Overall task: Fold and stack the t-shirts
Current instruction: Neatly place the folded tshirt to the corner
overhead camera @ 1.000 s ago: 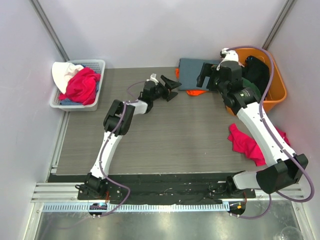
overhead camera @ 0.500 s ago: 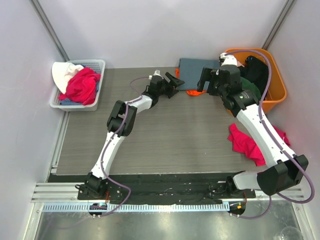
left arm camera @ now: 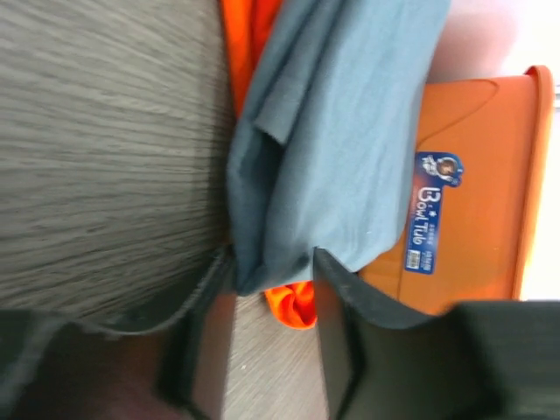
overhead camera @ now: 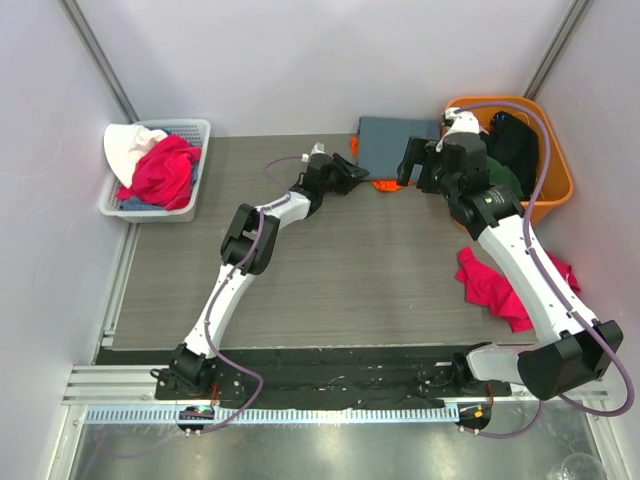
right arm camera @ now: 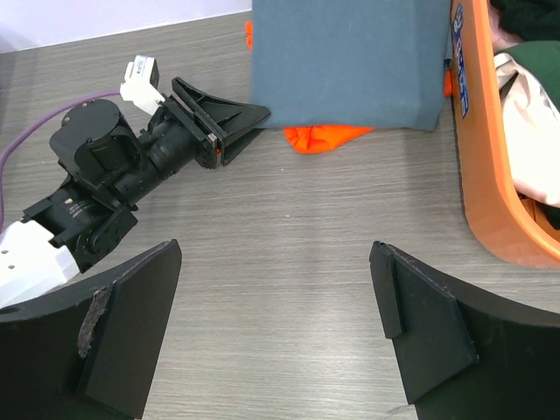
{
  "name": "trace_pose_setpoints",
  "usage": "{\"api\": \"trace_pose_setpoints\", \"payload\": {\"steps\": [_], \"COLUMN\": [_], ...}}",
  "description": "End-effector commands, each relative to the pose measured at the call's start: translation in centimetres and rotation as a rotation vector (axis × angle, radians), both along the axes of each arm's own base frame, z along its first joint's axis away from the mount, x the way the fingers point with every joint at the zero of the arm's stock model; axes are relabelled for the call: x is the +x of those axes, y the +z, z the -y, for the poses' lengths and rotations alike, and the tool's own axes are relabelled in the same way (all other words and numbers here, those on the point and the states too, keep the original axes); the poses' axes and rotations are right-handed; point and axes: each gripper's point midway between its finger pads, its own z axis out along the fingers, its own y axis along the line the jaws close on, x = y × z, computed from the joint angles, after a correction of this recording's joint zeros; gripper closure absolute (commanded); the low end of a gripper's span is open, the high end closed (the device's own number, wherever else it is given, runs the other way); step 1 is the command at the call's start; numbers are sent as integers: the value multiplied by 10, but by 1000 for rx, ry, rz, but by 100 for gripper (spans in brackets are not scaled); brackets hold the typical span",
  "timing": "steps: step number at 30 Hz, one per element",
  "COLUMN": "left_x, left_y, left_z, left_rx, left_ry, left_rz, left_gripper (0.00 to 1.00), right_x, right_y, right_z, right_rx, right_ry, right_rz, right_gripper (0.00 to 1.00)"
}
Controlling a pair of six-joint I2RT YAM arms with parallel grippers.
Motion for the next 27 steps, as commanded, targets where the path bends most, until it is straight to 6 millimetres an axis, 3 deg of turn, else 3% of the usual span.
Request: {"api": "trace_pose_setpoints", "payload": {"steps": [1,7,9,12,20,27], "left_x": [-22,-20,-18,-15,1,2], "left_y": [-75,-74,-72,-64,13,59], "left_z": [-9,-8,-7,-5,10,19], "left_rx": [133,119,113,85,-42,-153], "left_ry": [-7,-4,-2,5,3,3], "left_rz": [-148,-141,-138,-130,-27,14], "left_gripper": [65,95,100,100,100,100], "right_x": [-6,-11,-13,-16,-20,-22], "right_y": [8,0,-1,-7,-19,-21], "right_z": [1,3,3,5,4,4], "right_rx": [2,-1,-3,-8,-1,8], "right_ry": [5,6,8,7,14,14], "right_rz": [27,17,12,1,-27,-30], "right_gripper": [1,1,1,1,1,1]}}
